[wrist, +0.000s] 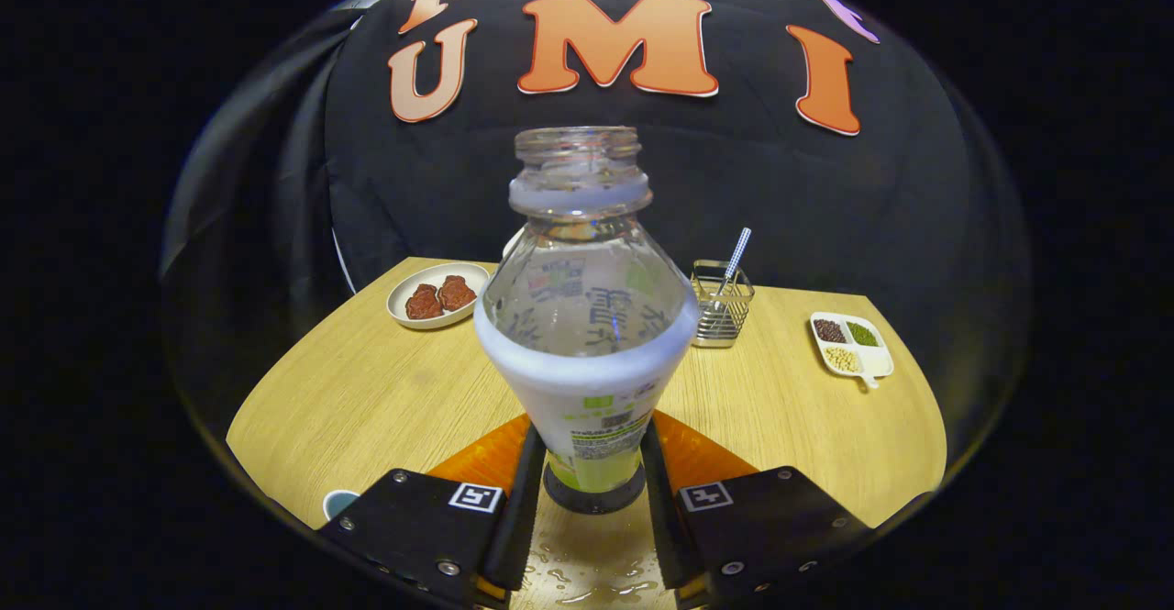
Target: Take the bottle from table, then pour the juice into the cup, finally place the bottle on the coaster
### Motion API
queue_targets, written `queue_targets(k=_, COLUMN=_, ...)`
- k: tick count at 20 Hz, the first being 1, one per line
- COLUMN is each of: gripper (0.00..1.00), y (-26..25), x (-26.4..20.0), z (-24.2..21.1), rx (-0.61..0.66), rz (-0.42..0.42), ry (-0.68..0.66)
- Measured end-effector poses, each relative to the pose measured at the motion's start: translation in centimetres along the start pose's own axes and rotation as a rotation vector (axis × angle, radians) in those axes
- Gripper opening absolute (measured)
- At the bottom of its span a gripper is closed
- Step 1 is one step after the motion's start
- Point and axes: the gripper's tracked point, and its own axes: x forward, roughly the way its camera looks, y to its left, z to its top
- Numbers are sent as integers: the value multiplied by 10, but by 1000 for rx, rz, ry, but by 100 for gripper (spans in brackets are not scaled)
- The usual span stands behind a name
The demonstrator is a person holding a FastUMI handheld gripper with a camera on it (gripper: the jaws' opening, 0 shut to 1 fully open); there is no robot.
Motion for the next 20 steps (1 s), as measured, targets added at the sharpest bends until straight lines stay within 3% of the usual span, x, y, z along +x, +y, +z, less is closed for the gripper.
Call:
queue_targets(k=8, gripper=56, y=-7, x=39, z=-50, rx=-10, rz=-6, ry=97)
queue_targets(k=11, gripper=56, y=-7, x=42, z=-48, rx=-3, rz=-2, ry=81)
queue_targets(k=20, gripper=69, y=-3, x=26, z=-55, rx=-11, rz=1, ry=117)
